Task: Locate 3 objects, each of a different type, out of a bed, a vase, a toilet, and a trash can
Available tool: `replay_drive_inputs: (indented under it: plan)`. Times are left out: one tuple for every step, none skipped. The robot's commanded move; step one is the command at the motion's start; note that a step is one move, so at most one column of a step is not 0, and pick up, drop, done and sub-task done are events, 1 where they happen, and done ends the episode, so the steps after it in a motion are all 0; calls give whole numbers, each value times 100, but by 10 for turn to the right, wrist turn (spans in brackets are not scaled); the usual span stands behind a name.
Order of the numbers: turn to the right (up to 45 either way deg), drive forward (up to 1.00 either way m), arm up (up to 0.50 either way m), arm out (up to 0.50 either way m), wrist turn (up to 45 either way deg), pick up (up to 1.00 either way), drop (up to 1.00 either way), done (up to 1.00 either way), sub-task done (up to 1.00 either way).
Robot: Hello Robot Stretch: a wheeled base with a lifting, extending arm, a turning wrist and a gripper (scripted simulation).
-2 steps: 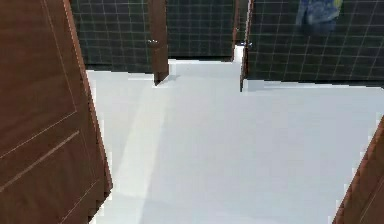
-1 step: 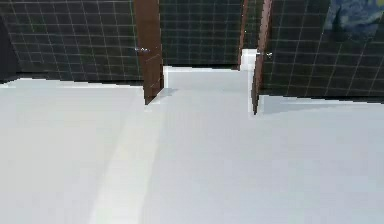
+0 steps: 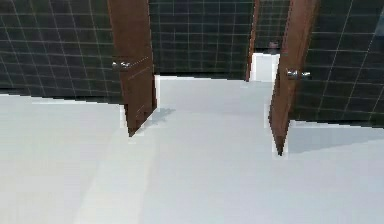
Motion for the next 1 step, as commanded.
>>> replay_drive_inputs:
  plan:
    - [0, 100, 0, 0, 0, 0, 0, 0, 0]
